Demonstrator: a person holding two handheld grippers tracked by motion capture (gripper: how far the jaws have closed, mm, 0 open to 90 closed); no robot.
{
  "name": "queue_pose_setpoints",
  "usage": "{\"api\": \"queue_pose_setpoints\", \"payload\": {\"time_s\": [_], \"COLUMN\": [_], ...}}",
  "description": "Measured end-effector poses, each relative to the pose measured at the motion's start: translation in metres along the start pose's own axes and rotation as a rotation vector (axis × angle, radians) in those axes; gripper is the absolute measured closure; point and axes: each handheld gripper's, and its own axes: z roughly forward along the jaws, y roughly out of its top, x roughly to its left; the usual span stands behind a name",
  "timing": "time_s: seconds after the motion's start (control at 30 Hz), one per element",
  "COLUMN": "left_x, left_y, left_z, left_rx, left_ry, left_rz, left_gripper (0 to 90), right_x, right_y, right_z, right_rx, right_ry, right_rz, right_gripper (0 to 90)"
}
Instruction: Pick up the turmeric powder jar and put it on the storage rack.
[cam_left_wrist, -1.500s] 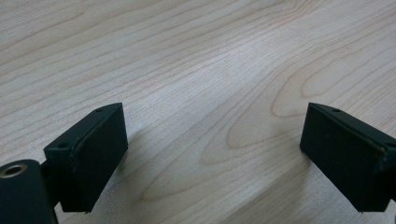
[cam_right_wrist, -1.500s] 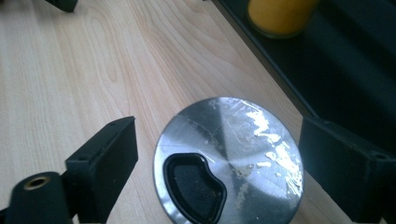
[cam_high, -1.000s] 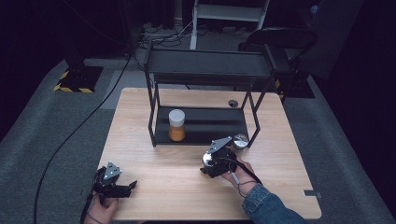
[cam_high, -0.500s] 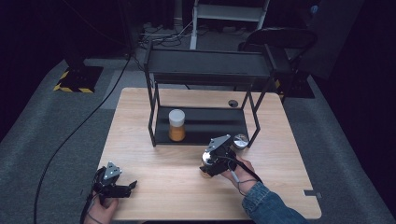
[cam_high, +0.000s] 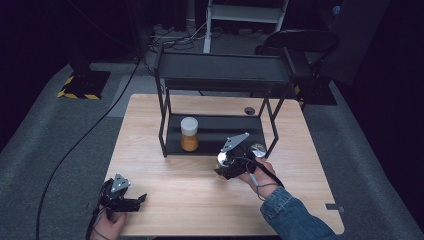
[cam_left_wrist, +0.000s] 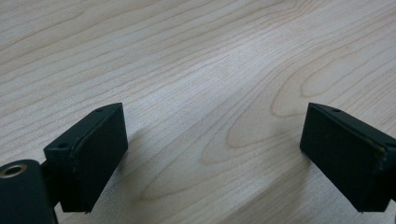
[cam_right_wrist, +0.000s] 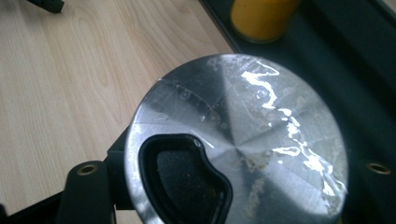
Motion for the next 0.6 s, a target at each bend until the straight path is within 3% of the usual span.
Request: {"api": "queue_pose_setpoints", "payload": {"time_s": [0.3, 0.6], "left_x": [0.000, 0.000], "left_y": [0.000, 0.000], "left_z": [0.000, 0.000], "left_rx": [0.001, 0.000], "left_ry": [0.000, 0.000], "left_rz": [0.000, 0.000], "left_gripper": [7.7, 7.7], "right_x": [-0.013, -0.020], "right_y": [0.014, 0.033], "right_z": [-0.019, -0.025], "right_rx": [-0.023, -0.019], "right_ry": [-0.022, -0.052], "right_rz": [0.029, 0.051], "right_gripper": [31.1, 31.1]}}
